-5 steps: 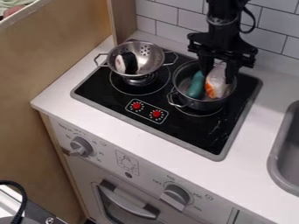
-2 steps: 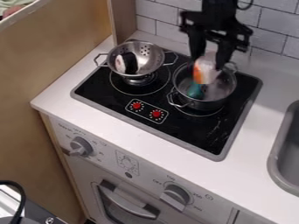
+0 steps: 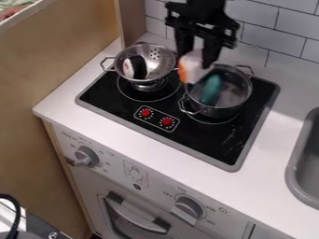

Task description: Take the object out of the pot and put it to the left bottom side of the cooker

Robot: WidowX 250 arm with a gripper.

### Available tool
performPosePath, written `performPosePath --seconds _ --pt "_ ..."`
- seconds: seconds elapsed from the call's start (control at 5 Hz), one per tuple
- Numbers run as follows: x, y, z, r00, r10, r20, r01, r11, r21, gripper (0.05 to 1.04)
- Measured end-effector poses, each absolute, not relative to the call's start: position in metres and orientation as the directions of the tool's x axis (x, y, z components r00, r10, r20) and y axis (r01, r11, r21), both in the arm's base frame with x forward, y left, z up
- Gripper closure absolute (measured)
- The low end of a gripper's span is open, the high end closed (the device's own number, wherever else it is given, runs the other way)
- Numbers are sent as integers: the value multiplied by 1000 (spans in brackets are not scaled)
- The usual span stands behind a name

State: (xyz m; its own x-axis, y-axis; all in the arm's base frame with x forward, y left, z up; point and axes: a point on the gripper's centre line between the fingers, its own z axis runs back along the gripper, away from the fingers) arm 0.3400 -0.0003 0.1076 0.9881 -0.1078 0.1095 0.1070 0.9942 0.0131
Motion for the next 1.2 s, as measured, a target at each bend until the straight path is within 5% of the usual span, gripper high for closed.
performPosePath --seconds 0.8,1.2 --pt "312 95 93 985 -167 49 163 984 78 545" --pt "295 100 89 989 -138 45 129 978 161 545"
